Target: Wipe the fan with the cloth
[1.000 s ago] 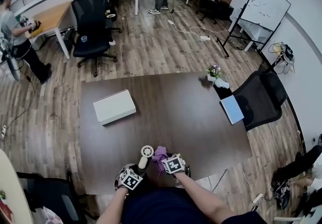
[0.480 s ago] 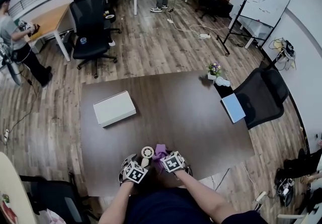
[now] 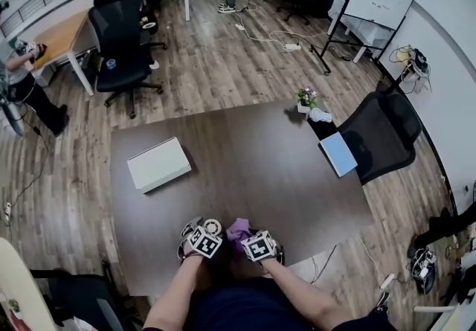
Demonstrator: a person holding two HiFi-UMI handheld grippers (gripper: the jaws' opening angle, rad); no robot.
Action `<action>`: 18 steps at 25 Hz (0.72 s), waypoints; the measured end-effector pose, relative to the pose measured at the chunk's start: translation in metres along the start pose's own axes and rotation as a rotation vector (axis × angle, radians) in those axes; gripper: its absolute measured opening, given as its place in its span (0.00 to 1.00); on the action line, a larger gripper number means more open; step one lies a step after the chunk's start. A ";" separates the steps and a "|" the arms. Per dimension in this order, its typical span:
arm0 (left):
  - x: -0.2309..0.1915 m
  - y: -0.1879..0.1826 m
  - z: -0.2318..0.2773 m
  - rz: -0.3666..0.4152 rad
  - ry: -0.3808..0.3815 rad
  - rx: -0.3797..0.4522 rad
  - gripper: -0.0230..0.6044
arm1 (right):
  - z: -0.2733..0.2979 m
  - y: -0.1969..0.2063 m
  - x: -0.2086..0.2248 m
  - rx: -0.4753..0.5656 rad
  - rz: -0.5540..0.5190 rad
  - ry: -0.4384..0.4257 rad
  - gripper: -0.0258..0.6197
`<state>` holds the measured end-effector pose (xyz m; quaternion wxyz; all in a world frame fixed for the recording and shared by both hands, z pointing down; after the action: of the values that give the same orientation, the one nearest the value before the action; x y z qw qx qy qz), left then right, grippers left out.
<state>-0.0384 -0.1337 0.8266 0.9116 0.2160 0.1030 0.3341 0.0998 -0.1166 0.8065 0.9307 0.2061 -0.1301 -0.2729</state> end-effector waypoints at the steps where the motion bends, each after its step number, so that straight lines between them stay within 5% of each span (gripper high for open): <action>1: 0.001 0.000 0.003 0.004 0.016 -0.008 0.67 | 0.000 0.003 0.001 -0.001 0.014 -0.006 0.16; 12: 0.007 0.005 0.013 0.042 0.053 -0.044 0.62 | -0.003 0.011 0.007 0.022 0.050 -0.012 0.16; 18: 0.007 0.001 -0.012 -0.163 0.098 0.136 0.62 | -0.016 -0.004 0.011 0.129 0.089 -0.060 0.15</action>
<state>-0.0376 -0.1243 0.8161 0.9129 0.2515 0.1869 0.2615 0.1123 -0.1208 0.7918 0.9223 0.2515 -0.1844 -0.2282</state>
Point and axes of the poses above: the fingertips, and each gripper's own axes: z forward along the fingers, x to its right, y out of its underside, the point moved 3 cm from there along -z, backward along the fingers
